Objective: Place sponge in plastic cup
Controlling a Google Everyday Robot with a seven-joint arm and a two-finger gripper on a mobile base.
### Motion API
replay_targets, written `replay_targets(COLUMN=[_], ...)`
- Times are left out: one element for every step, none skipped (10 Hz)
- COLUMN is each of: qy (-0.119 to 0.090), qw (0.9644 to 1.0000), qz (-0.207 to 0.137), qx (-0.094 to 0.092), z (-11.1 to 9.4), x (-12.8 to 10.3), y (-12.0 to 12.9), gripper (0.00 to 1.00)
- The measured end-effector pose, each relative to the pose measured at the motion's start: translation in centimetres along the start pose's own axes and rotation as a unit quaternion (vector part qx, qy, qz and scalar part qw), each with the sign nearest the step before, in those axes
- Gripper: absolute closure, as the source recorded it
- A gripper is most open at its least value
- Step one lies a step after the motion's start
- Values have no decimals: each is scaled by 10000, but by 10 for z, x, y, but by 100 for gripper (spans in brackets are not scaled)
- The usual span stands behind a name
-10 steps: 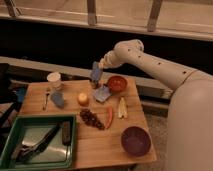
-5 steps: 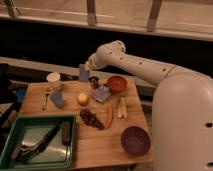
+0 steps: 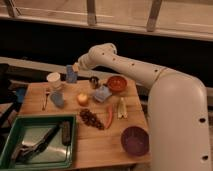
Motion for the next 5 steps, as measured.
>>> replay_targets(qy=[-10, -6, 1, -33, -46], qw=[10000, 10000, 10000, 10000, 9998], qz=[13, 12, -10, -84, -173], qx=[15, 15, 12, 33, 25], z=[-2, -2, 0, 0, 2], x=[0, 0, 0, -1, -2], y=[-3, -3, 0, 1, 5], gripper=[100, 100, 100, 100, 100])
